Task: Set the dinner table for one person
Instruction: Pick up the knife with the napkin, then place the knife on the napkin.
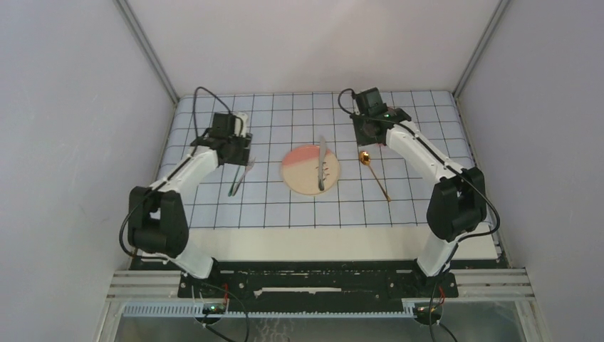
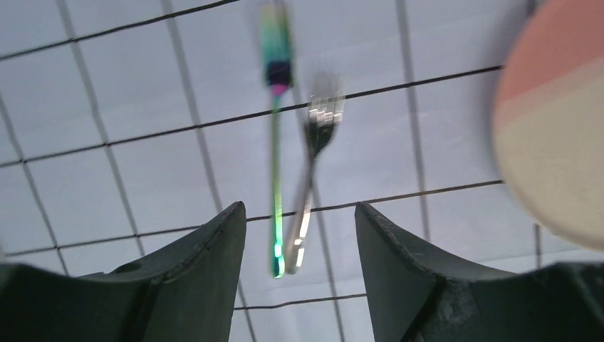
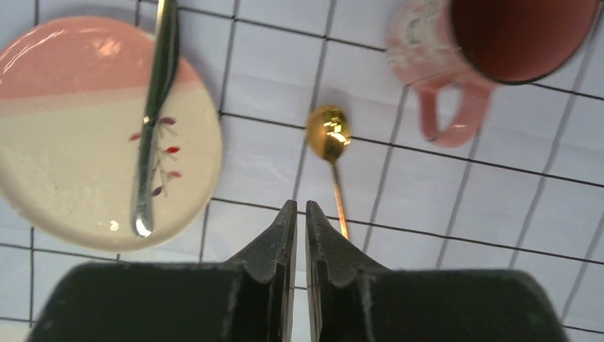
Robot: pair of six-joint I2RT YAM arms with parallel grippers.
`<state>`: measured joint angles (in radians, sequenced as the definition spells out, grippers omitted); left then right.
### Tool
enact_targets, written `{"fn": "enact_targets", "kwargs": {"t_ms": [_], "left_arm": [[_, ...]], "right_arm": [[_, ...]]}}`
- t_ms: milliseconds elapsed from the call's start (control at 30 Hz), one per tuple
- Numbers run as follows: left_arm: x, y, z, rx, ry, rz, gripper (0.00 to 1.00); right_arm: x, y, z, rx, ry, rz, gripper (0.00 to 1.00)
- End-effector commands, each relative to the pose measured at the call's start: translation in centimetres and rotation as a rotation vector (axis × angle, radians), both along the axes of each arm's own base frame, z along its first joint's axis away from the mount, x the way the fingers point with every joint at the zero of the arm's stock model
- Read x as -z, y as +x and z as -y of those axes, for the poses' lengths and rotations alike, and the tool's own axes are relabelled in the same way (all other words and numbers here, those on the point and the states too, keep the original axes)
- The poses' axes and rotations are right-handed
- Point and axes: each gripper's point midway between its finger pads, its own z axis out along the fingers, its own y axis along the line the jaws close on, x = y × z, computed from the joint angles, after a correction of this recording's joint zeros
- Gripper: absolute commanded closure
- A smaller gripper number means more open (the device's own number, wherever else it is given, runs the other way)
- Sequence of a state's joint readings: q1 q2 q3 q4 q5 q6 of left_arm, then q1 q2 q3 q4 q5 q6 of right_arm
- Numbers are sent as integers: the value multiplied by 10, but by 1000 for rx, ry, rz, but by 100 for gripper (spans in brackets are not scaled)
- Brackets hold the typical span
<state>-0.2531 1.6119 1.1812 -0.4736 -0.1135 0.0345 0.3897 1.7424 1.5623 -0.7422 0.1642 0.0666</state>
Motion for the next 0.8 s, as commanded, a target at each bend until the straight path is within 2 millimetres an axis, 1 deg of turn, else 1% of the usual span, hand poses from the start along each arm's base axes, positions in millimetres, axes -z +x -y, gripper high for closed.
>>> {"fn": "enact_targets", "kwargs": {"t_ms": [0,33,100,200,267,300,333,367,433,467,533,667,767], "left_arm": [[-18,-11,-47,-84,-55,84,37],[-20,-14,-55,-107,-58,105,37],[-26,-20,-66,-117,-30,149,37],[-28,-29,-78,-123,24,184,37],[-24,-35,-84,-129,20,180,37],[-20,-37,-86,-136,5,165,36],[-16,-39,-89,-144,-15,147,35],[-13,-41,-92,-151,-29,132,35],[-10,-42,-100,-175,-41,125,33],[-11,-42,-103,-180,-41,128,32],[-12,-42,-105,-184,-34,135,27],[-13,-43,-106,-180,-31,147,26],[-11,-43,-104,-172,-41,143,26]], "right_arm": [[4,-19,-58,-94,54,29,87],[11,-23,-69,-115,50,28,87],[22,-33,-87,-152,41,28,87],[37,-44,-110,-198,38,1,82],[56,-51,-122,-225,27,-47,79],[62,-53,-126,-234,22,-62,77],[74,-55,-129,-242,7,-89,76],[80,-55,-133,-248,1,-103,73],[89,-52,-136,-249,-15,-120,69],[92,-49,-136,-247,-18,-124,64],[96,-46,-134,-240,-27,-132,59],[99,-39,-130,-223,-44,-126,56],[95,-31,-130,-216,-35,-110,55]]}}
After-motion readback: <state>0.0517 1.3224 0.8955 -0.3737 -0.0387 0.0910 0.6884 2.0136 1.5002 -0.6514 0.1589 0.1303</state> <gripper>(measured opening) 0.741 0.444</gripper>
